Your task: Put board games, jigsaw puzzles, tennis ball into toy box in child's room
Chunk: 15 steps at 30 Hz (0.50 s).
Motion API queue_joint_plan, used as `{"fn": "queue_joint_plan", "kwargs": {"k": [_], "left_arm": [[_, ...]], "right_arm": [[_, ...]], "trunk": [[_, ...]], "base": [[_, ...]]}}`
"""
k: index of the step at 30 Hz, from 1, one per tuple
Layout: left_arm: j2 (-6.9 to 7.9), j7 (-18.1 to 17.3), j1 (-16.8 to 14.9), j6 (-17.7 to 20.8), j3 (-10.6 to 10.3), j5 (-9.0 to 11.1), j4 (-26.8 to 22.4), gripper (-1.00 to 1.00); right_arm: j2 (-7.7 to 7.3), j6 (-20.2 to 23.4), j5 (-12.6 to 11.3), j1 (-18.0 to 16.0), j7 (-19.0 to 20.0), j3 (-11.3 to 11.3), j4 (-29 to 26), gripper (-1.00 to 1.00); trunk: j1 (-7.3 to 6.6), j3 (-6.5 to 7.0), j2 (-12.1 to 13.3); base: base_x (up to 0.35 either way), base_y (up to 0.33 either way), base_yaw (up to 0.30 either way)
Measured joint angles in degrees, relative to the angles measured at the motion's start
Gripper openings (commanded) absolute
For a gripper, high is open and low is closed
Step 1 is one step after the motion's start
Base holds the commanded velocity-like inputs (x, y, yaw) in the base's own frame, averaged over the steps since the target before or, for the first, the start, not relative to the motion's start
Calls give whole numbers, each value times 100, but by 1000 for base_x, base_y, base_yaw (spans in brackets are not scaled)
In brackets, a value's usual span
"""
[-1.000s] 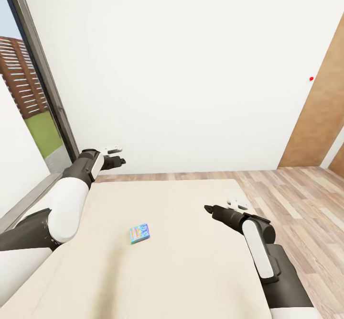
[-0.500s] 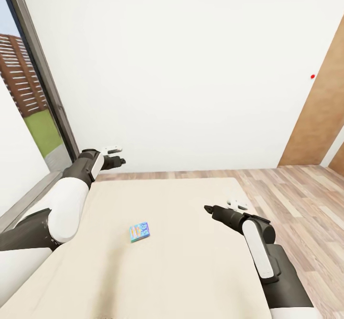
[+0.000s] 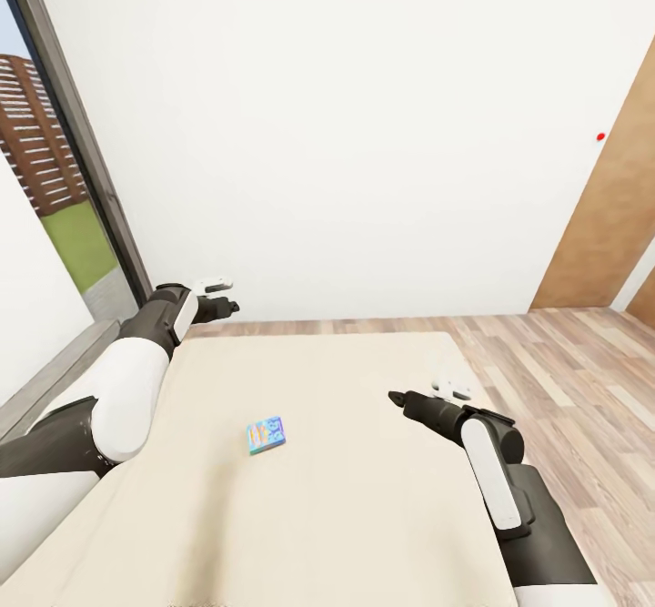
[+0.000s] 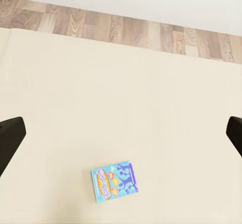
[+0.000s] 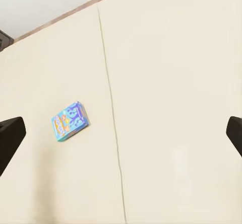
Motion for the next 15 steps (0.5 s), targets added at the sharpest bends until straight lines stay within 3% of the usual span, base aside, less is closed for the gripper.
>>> {"fn": "queue_joint_plan", "kwargs": {"k": [15], "left_arm": [[-1,10,0,-151,0,-18,182,100]], "right_arm": [[-10,0,21,2,10,0,-13,100]], "trunk": [[0,-142,0]], "base": [[0,0,0]]}}
